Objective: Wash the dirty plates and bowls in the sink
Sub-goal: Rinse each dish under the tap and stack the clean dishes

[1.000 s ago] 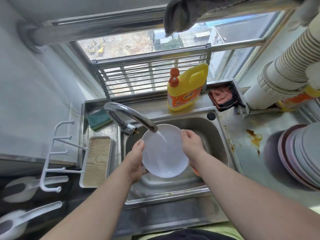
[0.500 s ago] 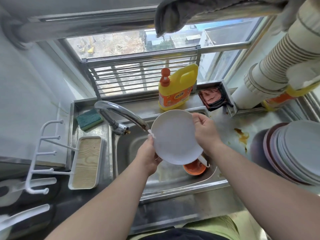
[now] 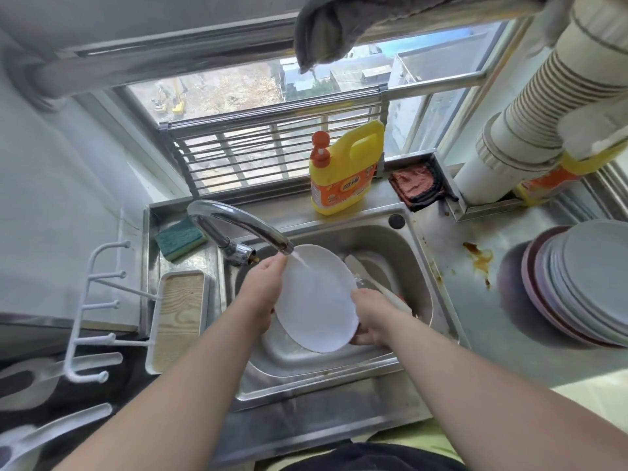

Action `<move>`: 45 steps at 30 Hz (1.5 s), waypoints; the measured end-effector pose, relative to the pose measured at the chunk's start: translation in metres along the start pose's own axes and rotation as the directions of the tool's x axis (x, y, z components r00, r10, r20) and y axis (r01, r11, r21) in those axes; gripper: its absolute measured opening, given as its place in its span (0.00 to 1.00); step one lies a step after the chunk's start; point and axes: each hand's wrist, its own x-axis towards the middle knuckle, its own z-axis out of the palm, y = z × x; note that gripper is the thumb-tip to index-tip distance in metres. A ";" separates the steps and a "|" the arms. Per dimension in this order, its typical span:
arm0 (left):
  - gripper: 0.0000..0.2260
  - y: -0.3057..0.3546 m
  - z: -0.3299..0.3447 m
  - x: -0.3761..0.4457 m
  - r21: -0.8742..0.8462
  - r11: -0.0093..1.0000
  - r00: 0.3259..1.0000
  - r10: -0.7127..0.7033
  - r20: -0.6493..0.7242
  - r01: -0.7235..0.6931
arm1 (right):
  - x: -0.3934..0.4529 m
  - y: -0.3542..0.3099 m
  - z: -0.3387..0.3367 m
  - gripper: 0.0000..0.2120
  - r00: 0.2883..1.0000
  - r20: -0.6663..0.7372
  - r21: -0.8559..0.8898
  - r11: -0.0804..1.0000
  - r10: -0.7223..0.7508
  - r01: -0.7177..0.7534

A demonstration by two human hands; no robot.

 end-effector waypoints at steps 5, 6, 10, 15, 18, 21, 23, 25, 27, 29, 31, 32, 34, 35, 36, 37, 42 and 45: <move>0.12 -0.001 -0.020 0.008 -0.010 0.989 0.982 0.146 -0.124 -0.148 | 0.005 -0.018 0.024 0.13 0.982 -0.011 0.098 0.977 -0.189 0.189; 0.12 -0.004 -0.022 0.011 -0.059 0.990 0.984 0.122 -0.133 -0.131 | 0.005 -0.023 0.026 0.12 0.972 -0.041 0.085 0.968 -0.232 0.234; 0.22 -0.019 -0.016 0.016 -0.390 0.912 0.991 -0.134 0.012 0.128 | -0.010 -0.046 0.014 0.14 0.852 -0.164 -0.214 0.861 -0.498 0.462; 0.18 -0.038 0.005 -0.008 -0.515 0.748 0.906 -0.375 0.196 0.420 | -0.020 -0.078 -0.008 0.13 0.858 -0.128 -0.410 0.814 -0.497 0.411; 0.12 -0.046 0.014 -0.016 -0.528 0.701 0.867 -0.469 0.165 0.480 | -0.021 -0.082 -0.018 0.10 0.949 -0.134 -0.277 0.930 -0.286 0.241; 0.12 -0.051 0.014 -0.020 -0.453 0.685 0.810 -0.561 0.172 0.571 | -0.026 -0.069 -0.035 0.10 0.982 -0.161 -0.269 0.962 -0.095 0.049; 0.12 -0.058 0.015 -0.024 -0.360 0.671 0.756 -0.622 0.203 0.648 | -0.025 -0.055 -0.047 0.11 0.986 -0.166 -0.238 0.970 0.008 -0.048; 0.12 -0.065 0.019 -0.028 -0.299 0.670 0.731 -0.650 0.208 0.680 | -0.022 -0.042 -0.054 0.13 0.983 -0.172 -0.228 0.969 0.061 -0.100; 0.12 -0.067 0.027 -0.033 -0.295 0.696 0.754 -0.629 0.188 0.655 | -0.017 -0.035 -0.058 0.12 0.986 -0.165 -0.221 0.973 0.030 -0.066; 0.11 -0.066 0.033 -0.035 -0.356 0.717 0.794 -0.588 0.153 0.600 | -0.018 -0.031 -0.061 0.09 0.987 -0.147 -0.204 0.979 -0.062 0.031; 0.12 -0.064 0.036 -0.034 -0.374 0.708 0.793 -0.588 0.157 0.599 | -0.024 -0.031 -0.067 0.08 0.985 -0.148 -0.213 0.975 -0.091 0.058; 0.13 -0.066 0.037 -0.035 -0.350 0.695 0.771 -0.617 0.157 0.628 | -0.030 -0.031 -0.072 0.10 0.986 -0.148 -0.246 0.969 -0.072 0.034; 0.13 -0.069 0.045 -0.041 -0.286 0.686 0.741 -0.646 0.184 0.669 | -0.039 -0.031 -0.084 0.12 0.987 -0.142 -0.339 0.941 -0.072 0.020; 0.13 -0.068 0.053 -0.047 -0.310 0.686 0.750 -0.636 0.182 0.658 | -0.042 -0.033 -0.092 0.11 0.986 -0.126 -0.368 0.928 -0.111 0.057; 0.11 -0.068 0.063 -0.052 -0.351 0.705 0.781 -0.605 0.155 0.616 | -0.045 -0.035 -0.101 0.10 0.980 -0.105 -0.391 0.913 -0.170 0.117; 0.10 -0.065 0.076 -0.058 -0.399 0.737 0.831 -0.538 0.140 0.545 | -0.049 -0.037 -0.112 0.11 0.970 -0.076 -0.420 0.890 -0.232 0.180; 0.11 -0.034 0.158 -0.091 -0.320 0.912 0.966 -0.249 0.067 0.257 | -0.078 -0.042 -0.198 0.12 0.895 -0.040 -0.518 0.775 -0.444 0.361; 0.08 -0.012 0.219 -0.108 -0.199 0.960 0.980 -0.187 0.065 0.197 | -0.100 -0.047 -0.265 0.15 0.792 -0.121 -0.708 0.612 -0.598 0.353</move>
